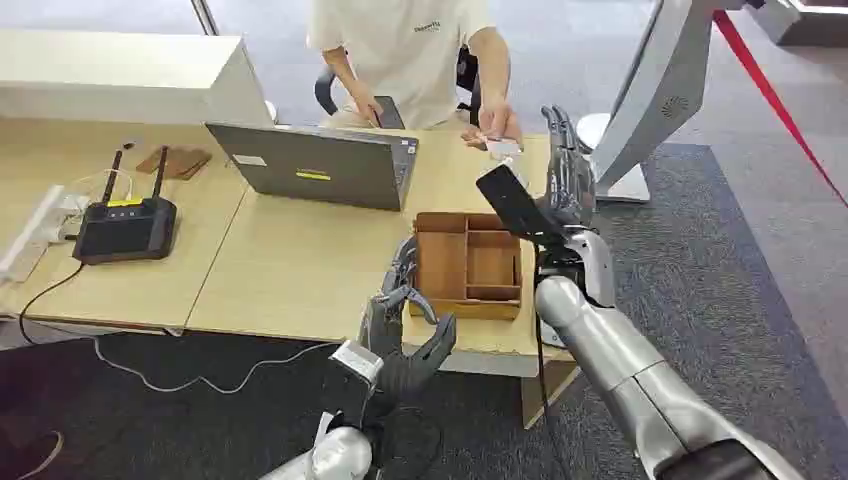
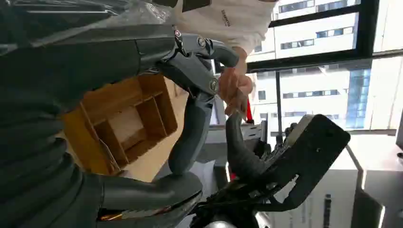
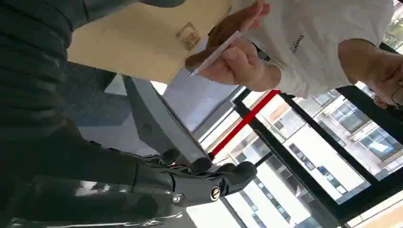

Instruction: Pass the card to the sensor for recognition and then transmit it.

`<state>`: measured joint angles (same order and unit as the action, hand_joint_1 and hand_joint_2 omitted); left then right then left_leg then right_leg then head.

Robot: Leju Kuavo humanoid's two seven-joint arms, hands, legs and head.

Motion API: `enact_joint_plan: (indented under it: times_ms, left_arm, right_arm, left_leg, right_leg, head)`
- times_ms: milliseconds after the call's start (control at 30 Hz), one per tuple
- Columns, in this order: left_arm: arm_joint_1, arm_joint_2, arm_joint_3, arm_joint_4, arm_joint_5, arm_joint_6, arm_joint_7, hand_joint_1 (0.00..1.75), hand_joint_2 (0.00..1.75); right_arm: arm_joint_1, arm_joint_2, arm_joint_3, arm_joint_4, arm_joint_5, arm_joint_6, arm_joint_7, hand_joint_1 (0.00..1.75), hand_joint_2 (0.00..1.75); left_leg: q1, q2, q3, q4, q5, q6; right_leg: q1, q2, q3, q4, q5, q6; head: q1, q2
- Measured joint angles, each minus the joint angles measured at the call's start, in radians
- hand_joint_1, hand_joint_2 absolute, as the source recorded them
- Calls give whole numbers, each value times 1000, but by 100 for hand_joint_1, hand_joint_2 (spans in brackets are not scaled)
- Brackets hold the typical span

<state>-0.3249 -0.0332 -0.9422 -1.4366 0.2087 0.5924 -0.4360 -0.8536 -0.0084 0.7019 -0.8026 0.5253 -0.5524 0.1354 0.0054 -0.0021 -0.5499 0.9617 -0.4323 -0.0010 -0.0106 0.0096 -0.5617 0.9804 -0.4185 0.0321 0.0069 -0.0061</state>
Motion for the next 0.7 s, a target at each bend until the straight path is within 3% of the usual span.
enact_joint_plan:
  times_ms: [567,600,633,667,700]
  left_arm:
    - [-10,-10,-14,35,9,-24,-5,0,175]
    - [-10,-10,-14,37,9,-24,-5,0,175]
    - [-10,-11,-14,38,9,-25,-5,0,175]
    - [-10,-11,-15,39,9,-26,-5,0,175]
    - [-10,-11,-15,39,9,-26,-5,0,175]
  right_arm:
    - [-44,49,35,165,96,8,58,0,175]
    - [-46,51,36,171,97,7,59,96,175]
    - [-47,53,38,178,97,7,59,96,175]
    - [-48,54,40,183,96,7,59,166,175]
    - [-48,55,41,188,95,7,59,175,175]
  left_leg:
    - [0,0,0,0,0,0]
    - [0,0,0,0,0,0]
    - [0,0,0,0,0,0]
    - [0,0,0,0,0,0]
    - [0,0,0,0,0,0]
  right_leg:
    - [0,0,0,0,0,0]
    - [0,0,0,0,0,0]
    - [0,0,0,0,0,0]
    - [0,0,0,0,0,0]
    - [0,0,0,0,0,0]
  head:
    - [0,0]
    - [0,0]
    - [0,0]
    - [0,0]
    - [0,0]
